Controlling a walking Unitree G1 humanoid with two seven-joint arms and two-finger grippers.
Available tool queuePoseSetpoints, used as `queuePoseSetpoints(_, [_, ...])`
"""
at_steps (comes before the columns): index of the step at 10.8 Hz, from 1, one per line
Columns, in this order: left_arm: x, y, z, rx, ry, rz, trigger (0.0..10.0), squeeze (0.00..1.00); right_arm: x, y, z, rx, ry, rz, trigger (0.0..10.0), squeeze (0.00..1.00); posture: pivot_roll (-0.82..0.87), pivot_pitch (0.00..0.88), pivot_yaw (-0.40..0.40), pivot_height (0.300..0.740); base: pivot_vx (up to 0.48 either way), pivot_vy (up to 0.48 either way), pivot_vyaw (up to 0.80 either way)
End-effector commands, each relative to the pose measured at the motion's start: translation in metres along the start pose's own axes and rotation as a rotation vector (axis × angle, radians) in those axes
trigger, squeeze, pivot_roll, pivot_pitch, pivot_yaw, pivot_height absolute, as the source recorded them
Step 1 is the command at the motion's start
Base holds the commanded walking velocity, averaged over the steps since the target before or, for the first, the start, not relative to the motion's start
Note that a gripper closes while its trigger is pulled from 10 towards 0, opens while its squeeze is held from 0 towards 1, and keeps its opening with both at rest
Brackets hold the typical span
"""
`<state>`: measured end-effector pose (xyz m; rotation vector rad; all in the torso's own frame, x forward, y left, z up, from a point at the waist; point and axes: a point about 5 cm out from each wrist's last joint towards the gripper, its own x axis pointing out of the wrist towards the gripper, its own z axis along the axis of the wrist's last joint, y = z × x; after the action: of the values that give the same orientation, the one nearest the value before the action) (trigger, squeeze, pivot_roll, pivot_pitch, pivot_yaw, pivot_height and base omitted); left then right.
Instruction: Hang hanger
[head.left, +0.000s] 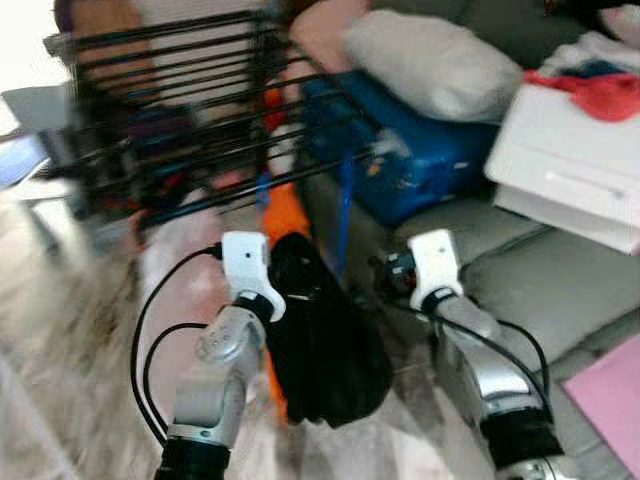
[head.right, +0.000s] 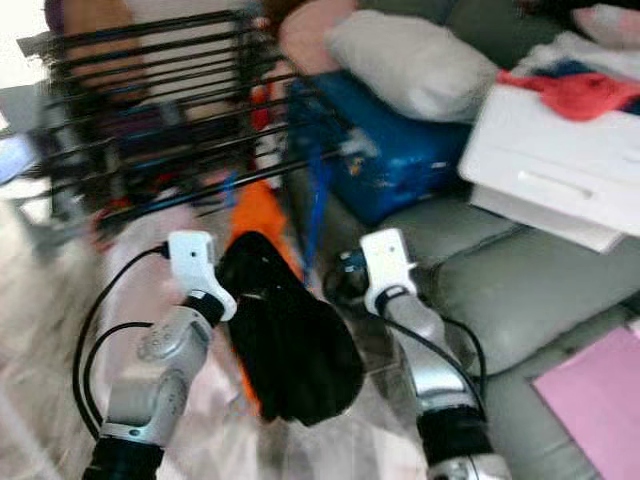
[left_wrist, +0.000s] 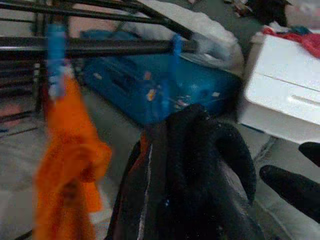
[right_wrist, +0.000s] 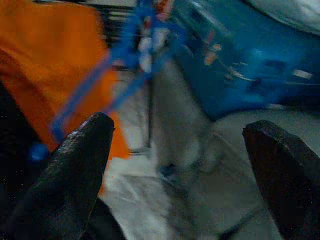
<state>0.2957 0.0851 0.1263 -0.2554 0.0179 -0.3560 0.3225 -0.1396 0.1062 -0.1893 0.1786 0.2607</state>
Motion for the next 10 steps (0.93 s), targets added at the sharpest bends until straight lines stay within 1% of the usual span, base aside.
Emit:
queuePoseSetpoints(1, [0.003,-0.008,0.006,0.001,-0.032,-0.028,10.0,0.0,-0.002,-0.007,-0.002,-0.006,0.011,-0.011,10.0,0.0,-0.21,0.0,0.03,0.74,0.0,0.0,0.0])
queuePoseSetpoints(2, [0.004,-0.007,0.006,0.005,-0.032,-0.008,10.0,0.0,-0.003,-0.005,0.0,-0.016,-0.006,0.009,10.0,0.0,-0.21,0.0,0.03,0.74,0.0,0.0,0.0])
queuePoseSetpoints(5, [0.005,-0.005,0.004,0.02,-0.016,0.012,10.0,0.0,-0.003,-0.003,0.001,-0.022,-0.013,0.015,10.0,0.0,-0.21,0.0,0.03,0.74,0.0,0.0,0.75])
queuePoseSetpoints(6, [0.005,-0.004,0.005,0.022,-0.016,0.013,10.0,0.0,-0.002,-0.003,0.001,-0.019,-0.011,0.017,10.0,0.0,-0.21,0.0,0.031,0.74,0.0,0.0,0.48])
queuePoseSetpoints(8, [0.006,-0.004,0.005,0.024,-0.013,0.014,10.0,0.0,0.0,-0.003,-0.001,-0.017,0.009,0.029,10.0,0.0,-0.21,0.0,0.033,0.74,0.0,0.0,0.0])
queuePoseSetpoints(10, [0.006,-0.005,0.005,0.024,-0.011,0.011,10.0,0.0,0.007,-0.004,-0.002,-0.032,0.037,0.059,10.0,0.0,-0.2,0.0,0.034,0.74,0.0,0.0,0.0])
